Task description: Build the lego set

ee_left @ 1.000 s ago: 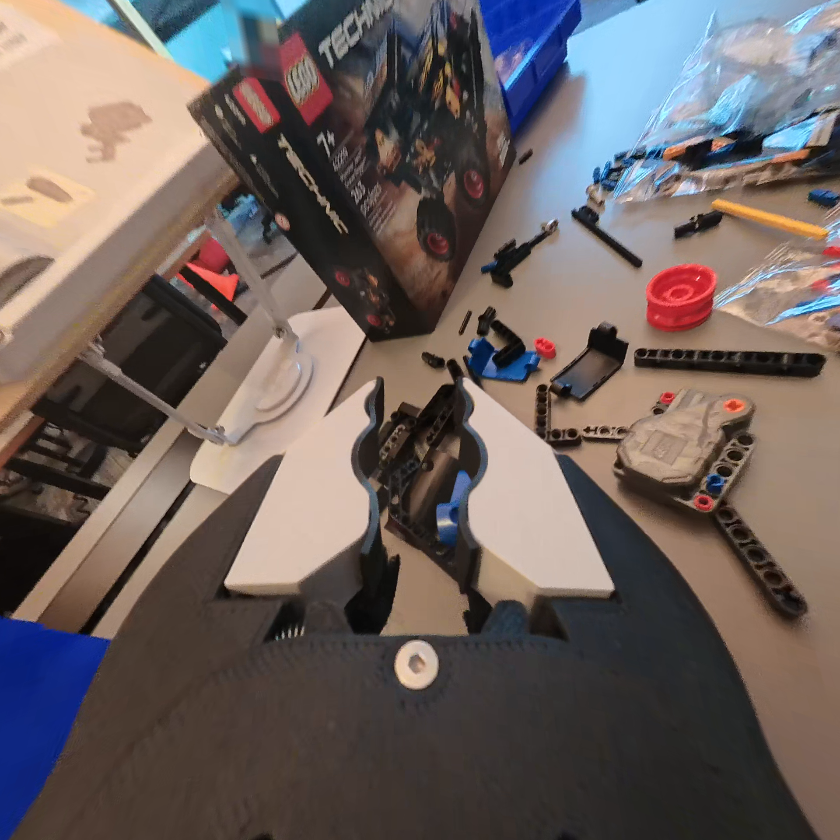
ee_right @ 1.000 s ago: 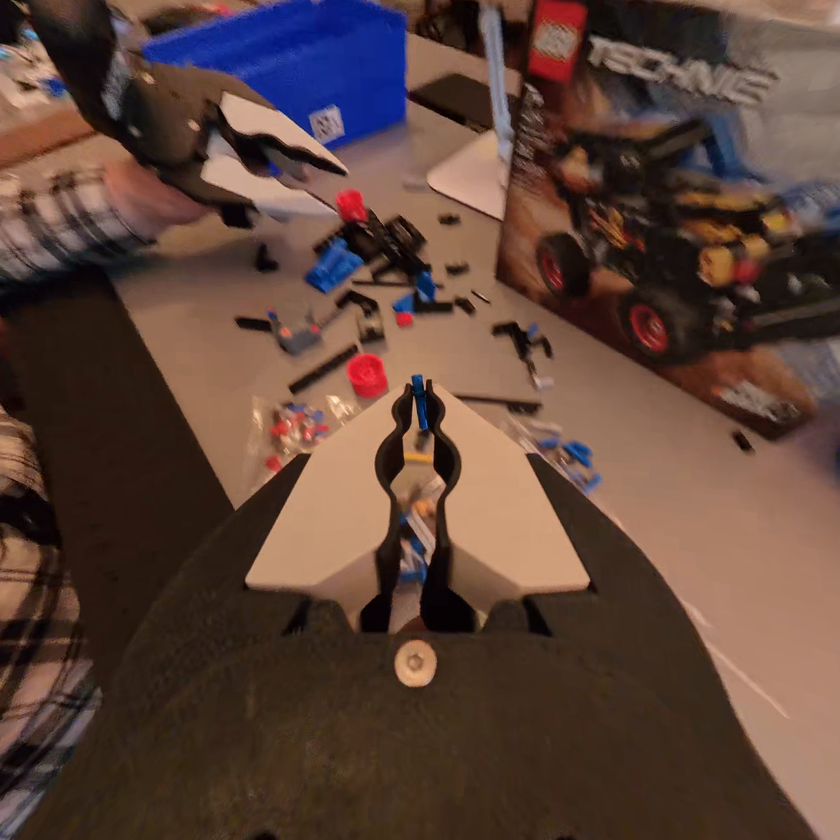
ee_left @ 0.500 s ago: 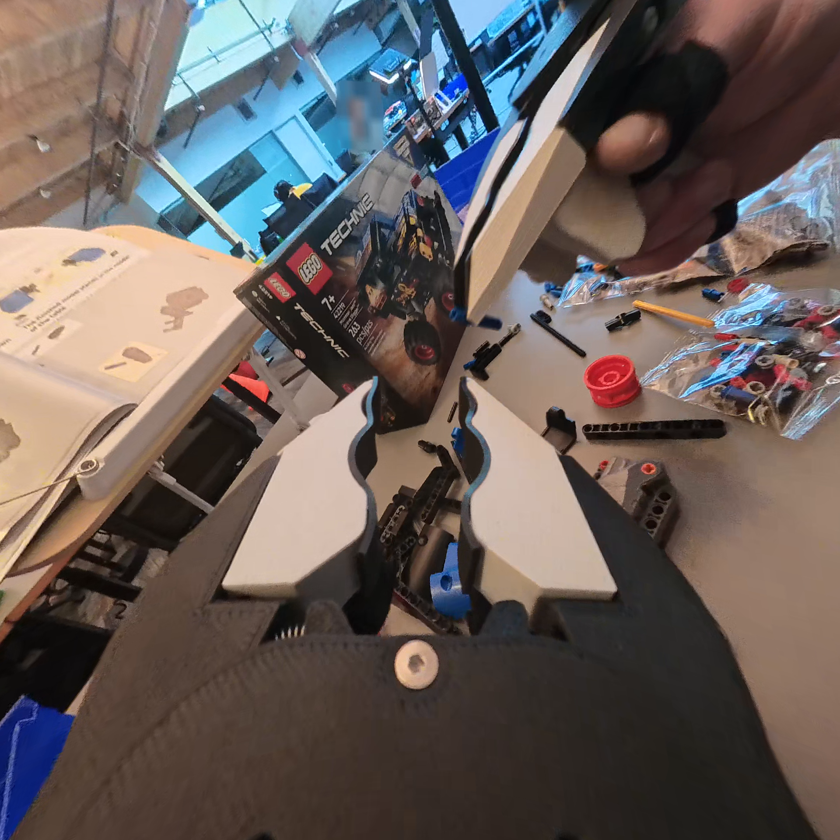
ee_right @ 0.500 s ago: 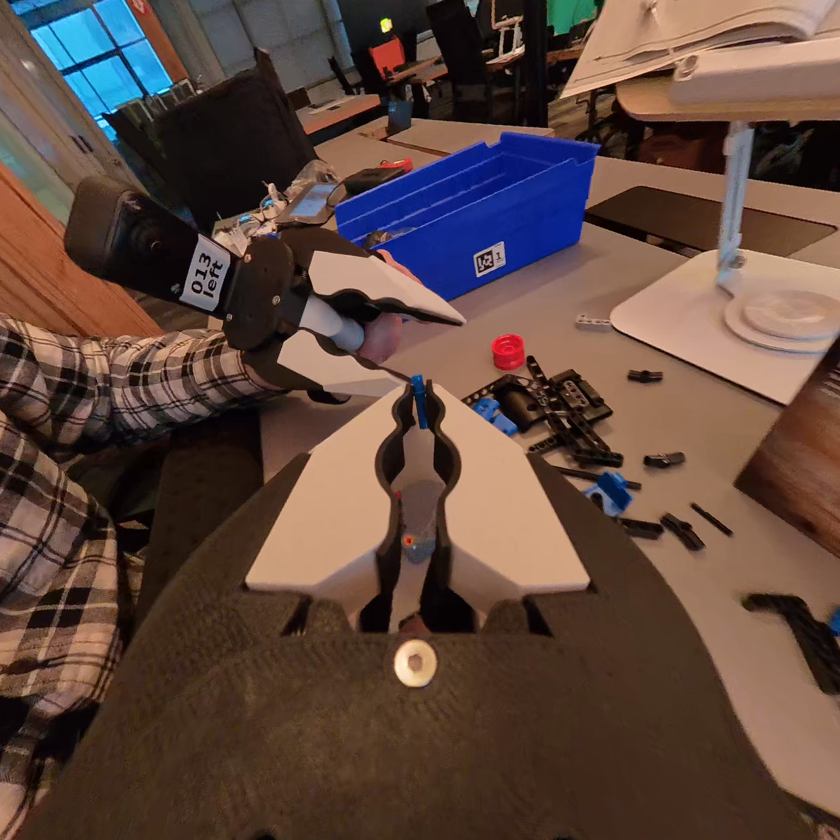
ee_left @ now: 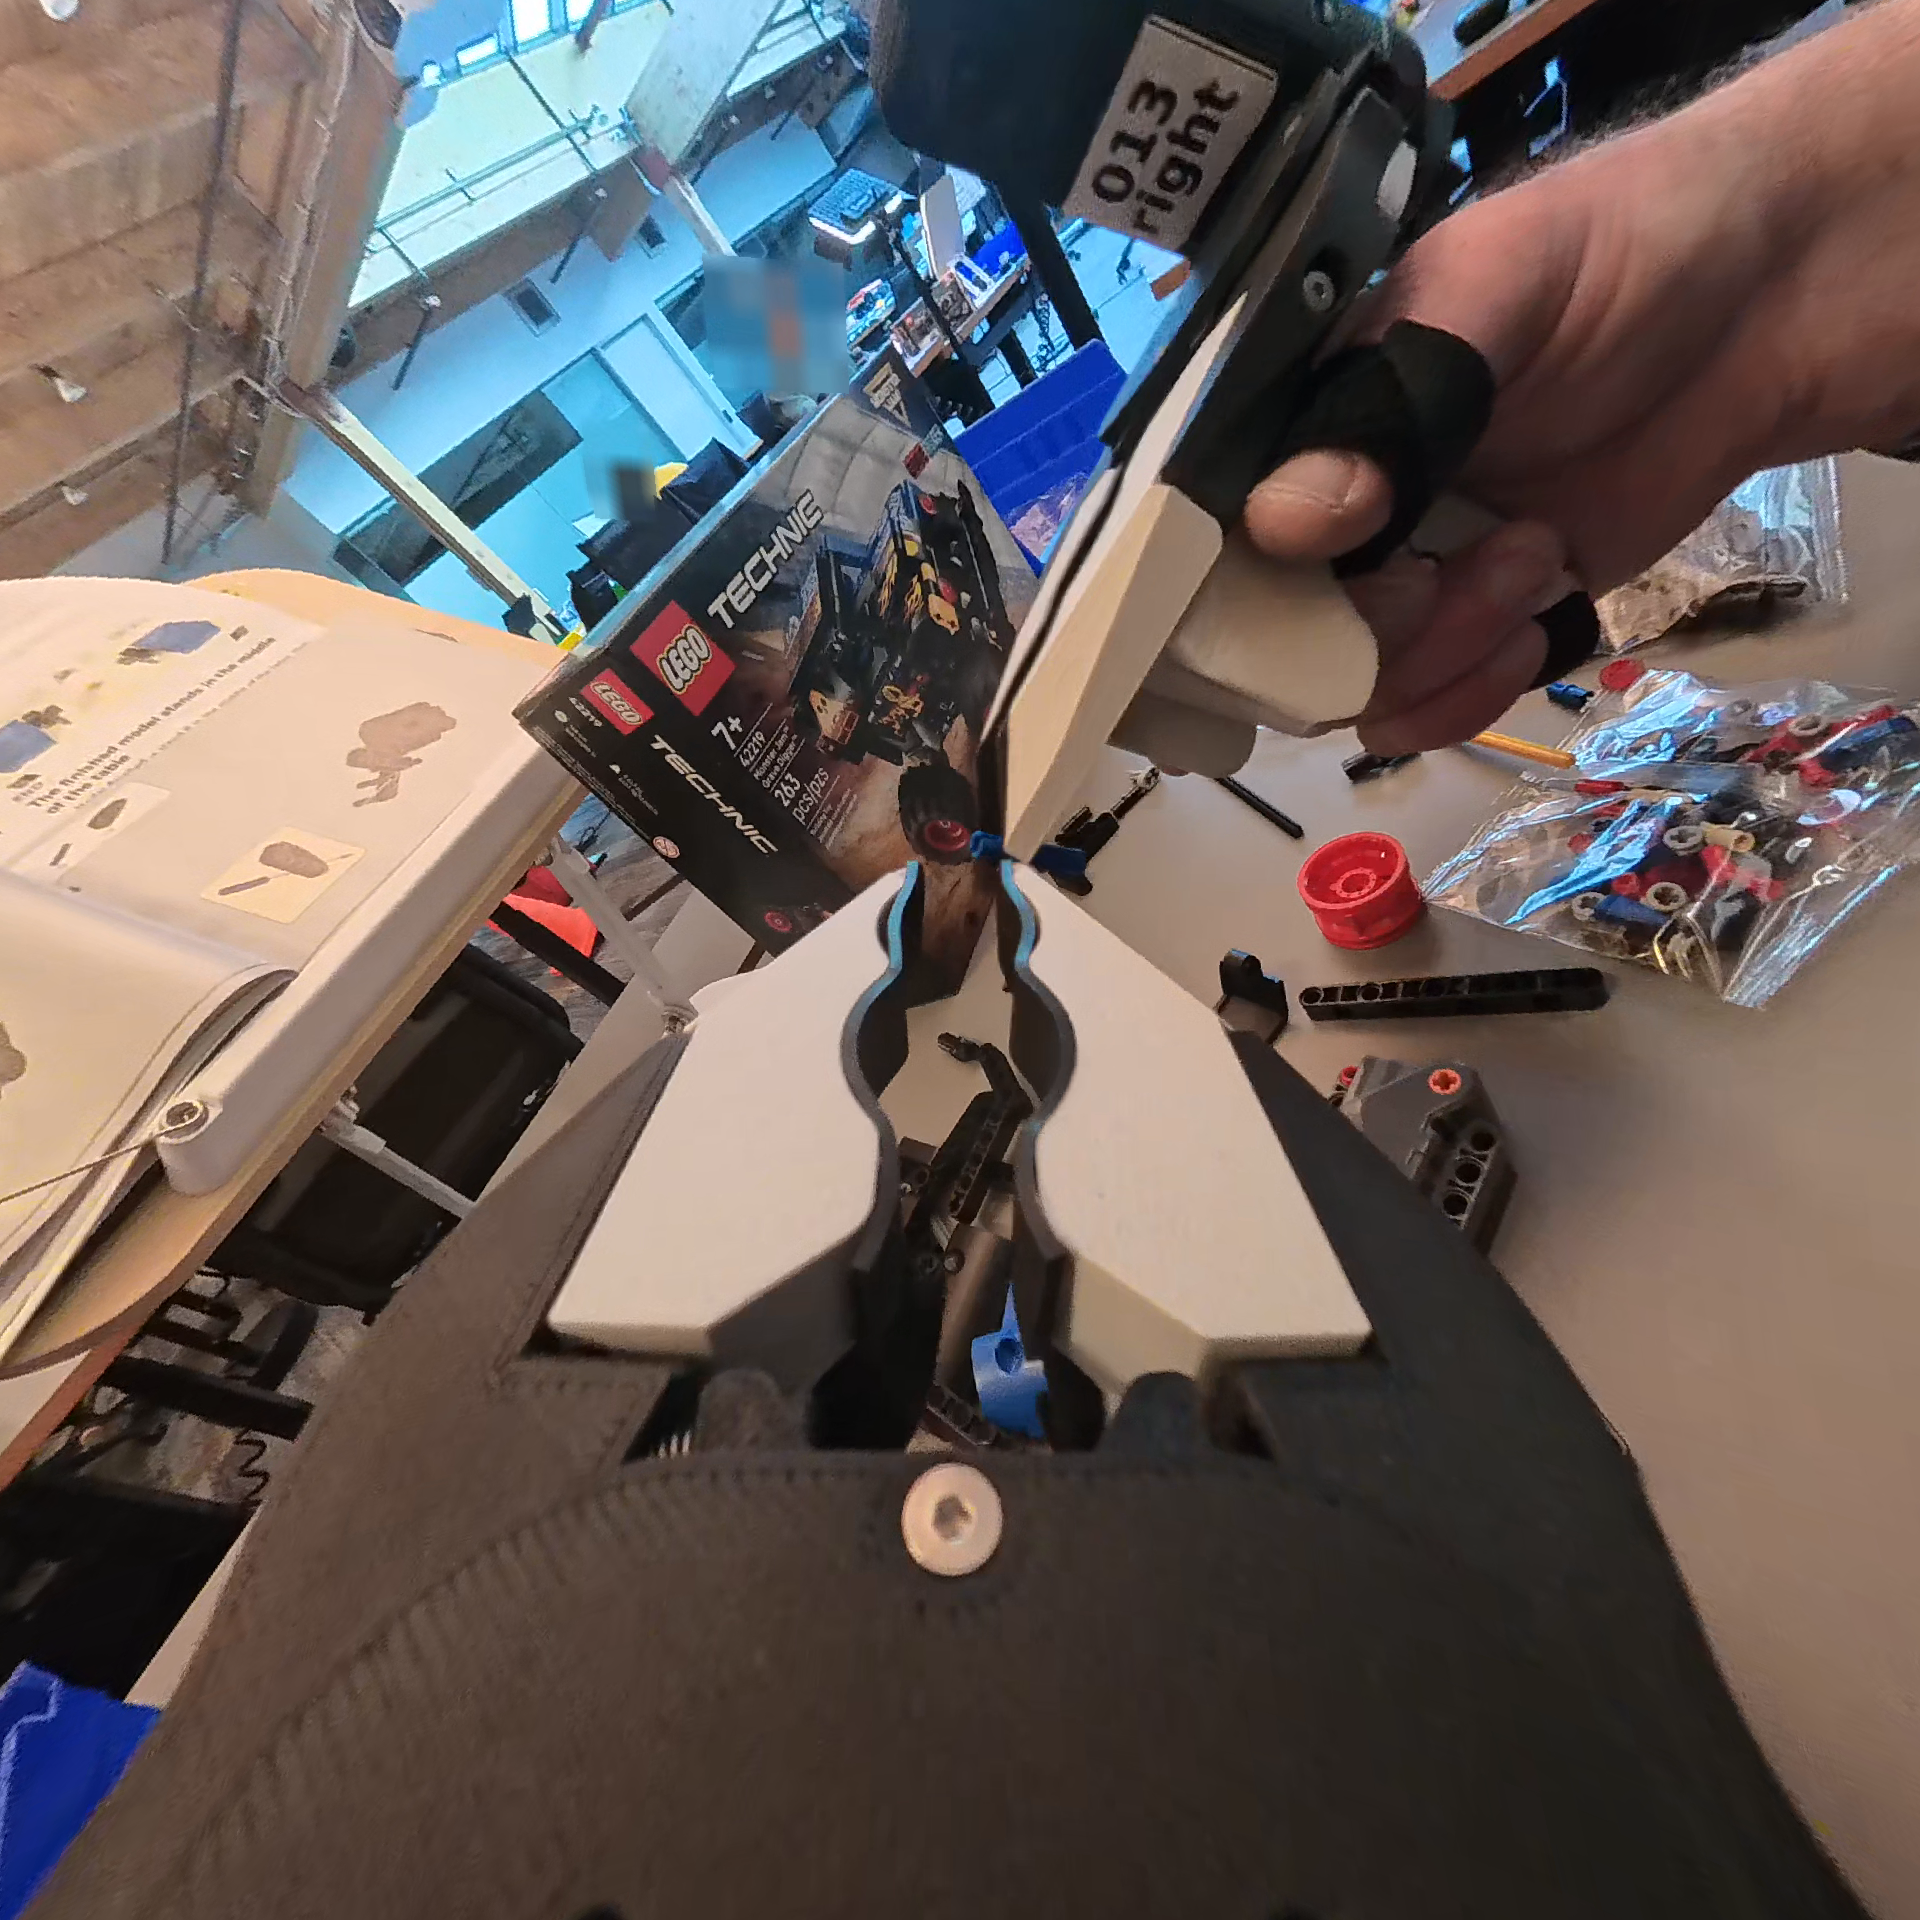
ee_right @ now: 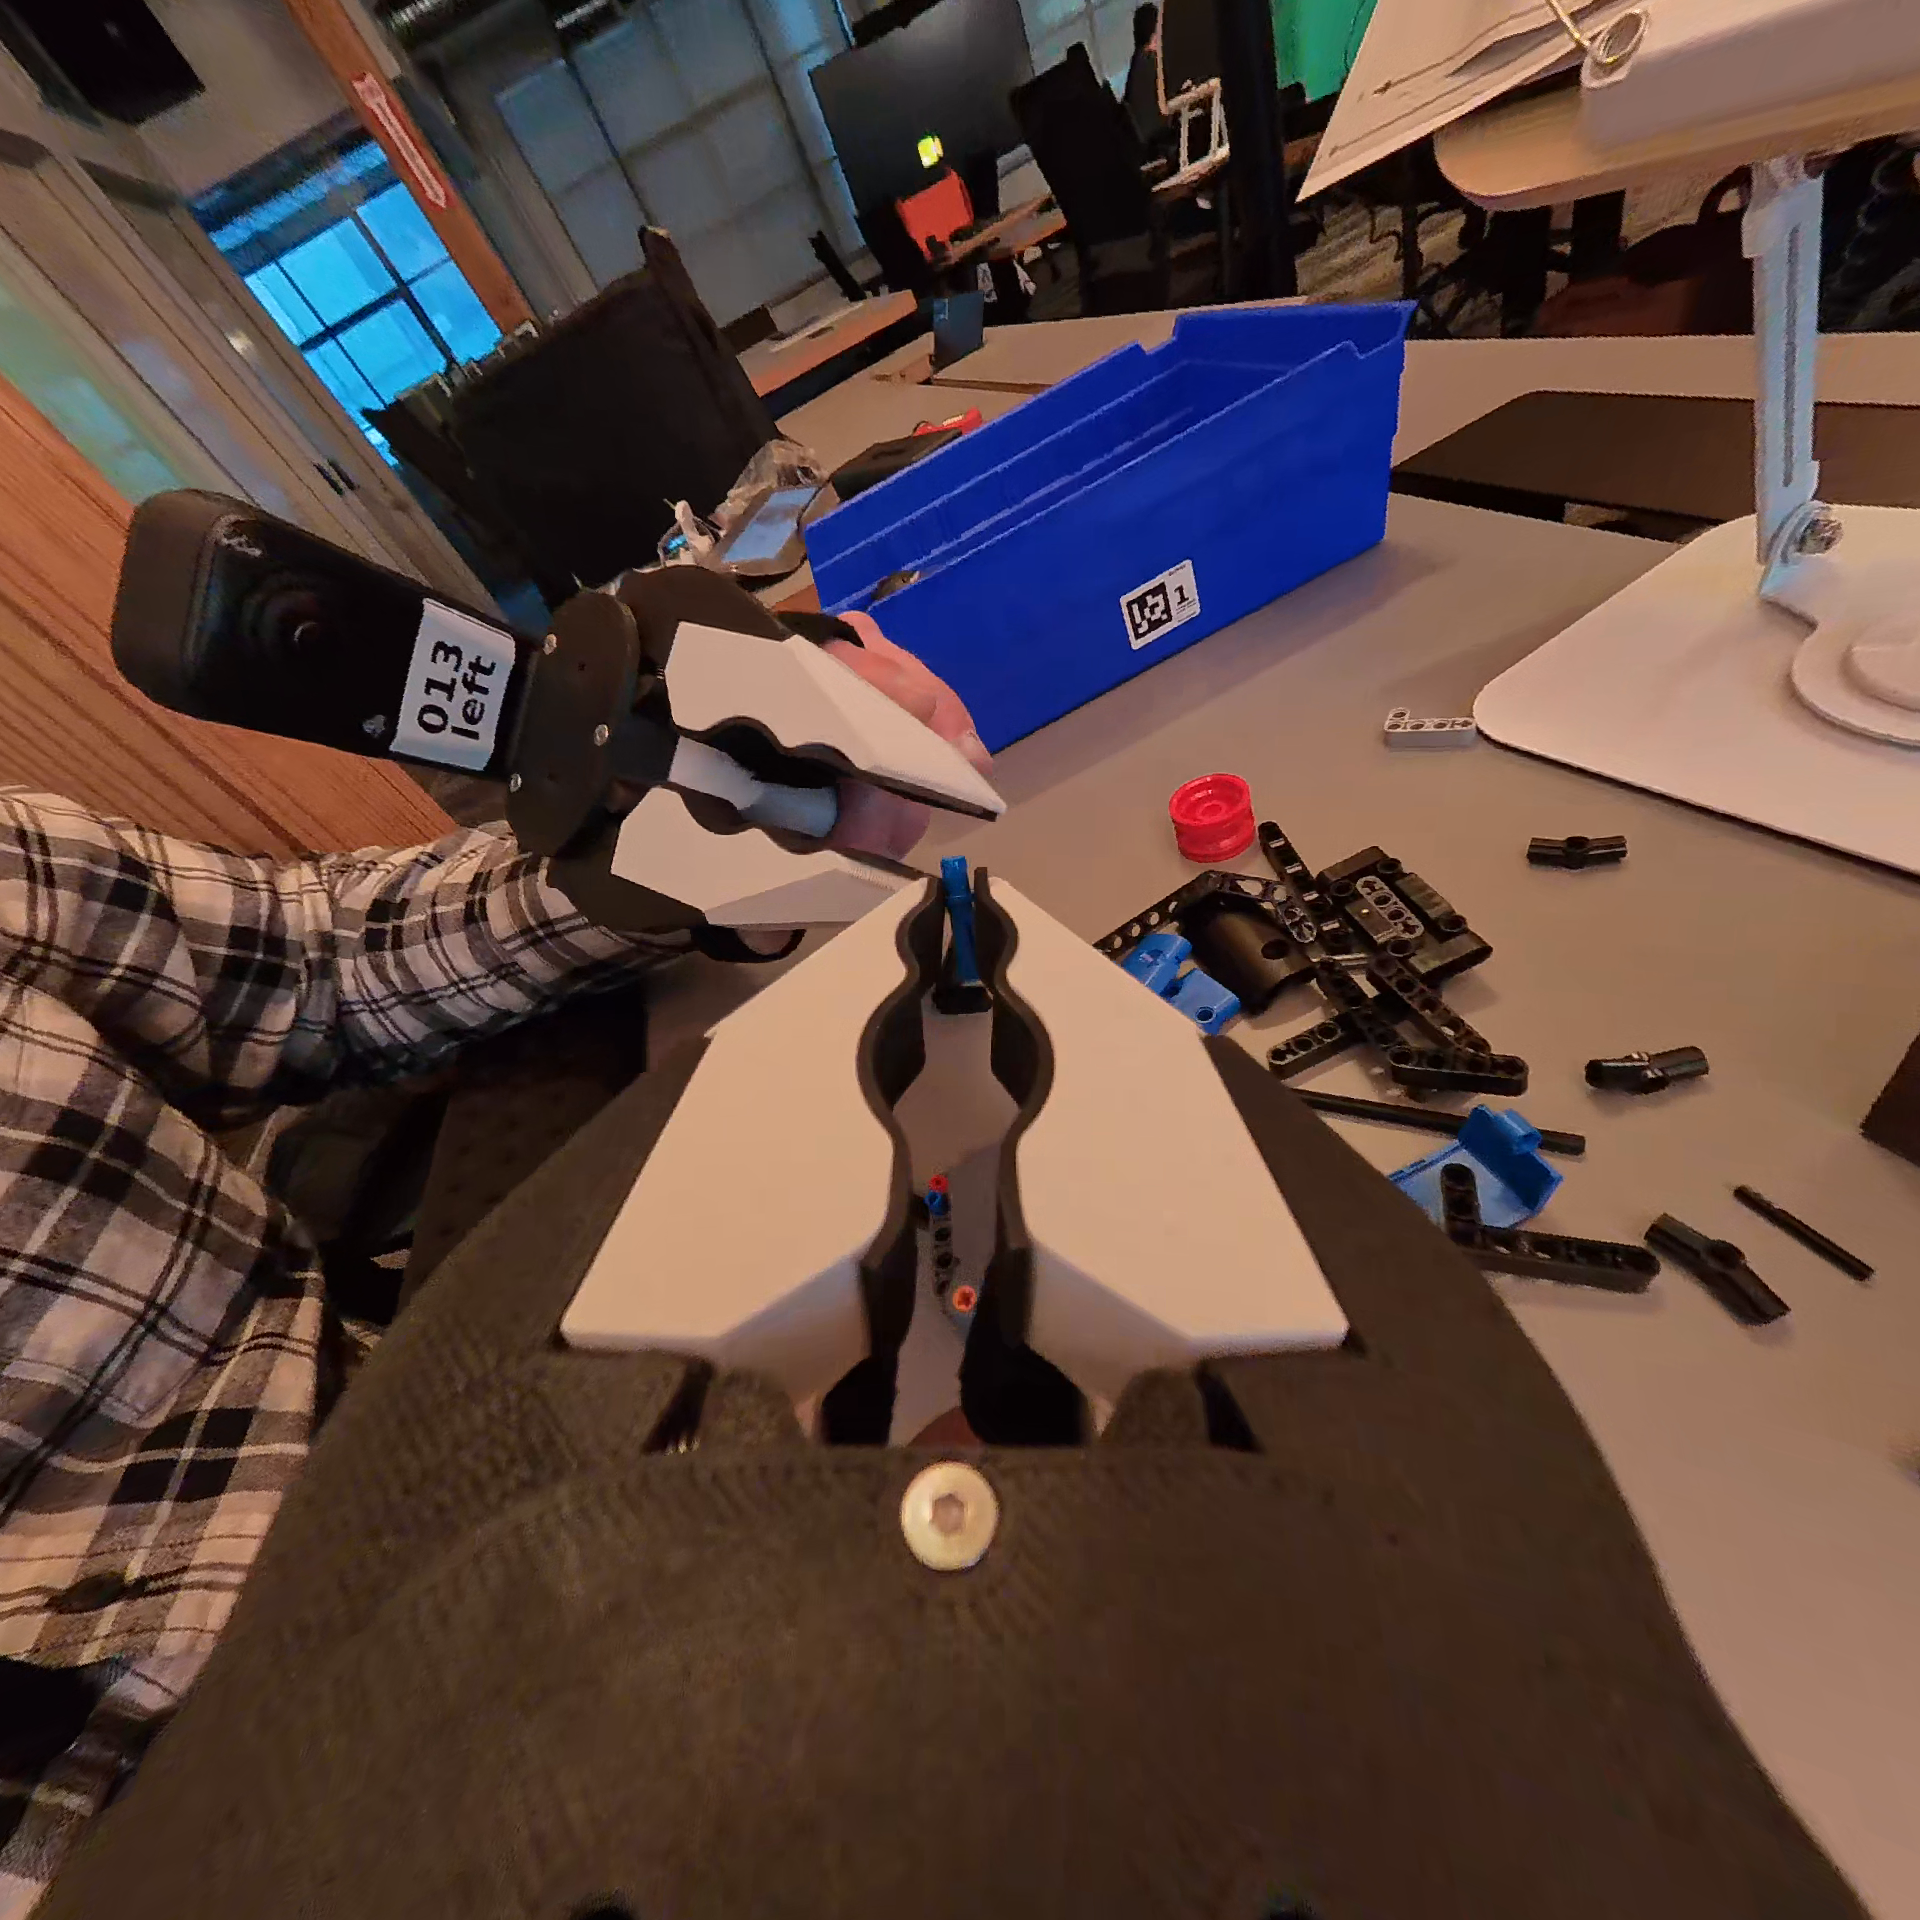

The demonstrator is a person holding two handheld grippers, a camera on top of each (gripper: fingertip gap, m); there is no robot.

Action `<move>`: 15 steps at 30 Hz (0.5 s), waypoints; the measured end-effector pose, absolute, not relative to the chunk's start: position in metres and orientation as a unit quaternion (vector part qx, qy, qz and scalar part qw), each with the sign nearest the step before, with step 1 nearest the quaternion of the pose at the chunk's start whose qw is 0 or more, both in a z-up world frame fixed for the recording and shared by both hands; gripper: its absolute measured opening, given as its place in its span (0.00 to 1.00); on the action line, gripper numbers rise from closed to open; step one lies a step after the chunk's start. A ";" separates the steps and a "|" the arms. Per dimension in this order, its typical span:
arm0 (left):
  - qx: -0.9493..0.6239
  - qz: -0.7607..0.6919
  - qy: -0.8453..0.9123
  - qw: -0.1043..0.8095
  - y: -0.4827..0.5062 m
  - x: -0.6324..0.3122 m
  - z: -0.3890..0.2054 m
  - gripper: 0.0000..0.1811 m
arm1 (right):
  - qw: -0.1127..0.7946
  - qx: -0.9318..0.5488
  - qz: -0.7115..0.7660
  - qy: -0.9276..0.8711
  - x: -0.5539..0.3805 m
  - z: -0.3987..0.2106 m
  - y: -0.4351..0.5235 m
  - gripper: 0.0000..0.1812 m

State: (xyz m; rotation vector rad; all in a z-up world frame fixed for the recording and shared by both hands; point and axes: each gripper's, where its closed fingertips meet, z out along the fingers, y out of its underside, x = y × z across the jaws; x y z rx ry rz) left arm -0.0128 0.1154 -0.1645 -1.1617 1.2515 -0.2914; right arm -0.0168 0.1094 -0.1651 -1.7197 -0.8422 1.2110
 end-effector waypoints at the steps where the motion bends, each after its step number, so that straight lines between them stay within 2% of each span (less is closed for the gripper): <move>1: -0.512 -0.129 0.547 0.650 0.116 -0.013 -0.163 0.06 | 0.425 -0.688 0.483 -0.338 -0.017 -0.166 0.110 0.02; 5: -0.519 -0.134 0.535 0.653 0.120 -0.016 -0.160 0.08 | 0.426 -0.686 0.485 -0.336 -0.016 -0.167 0.110 0.02; 10: -0.523 -0.127 0.531 0.655 0.123 -0.018 -0.160 0.15 | 0.426 -0.687 0.483 -0.337 -0.015 -0.170 0.111 0.02; 15: -0.518 -0.120 0.532 0.659 0.122 -0.017 -0.158 0.16 | 0.421 -0.688 0.484 -0.340 -0.015 -0.172 0.110 0.02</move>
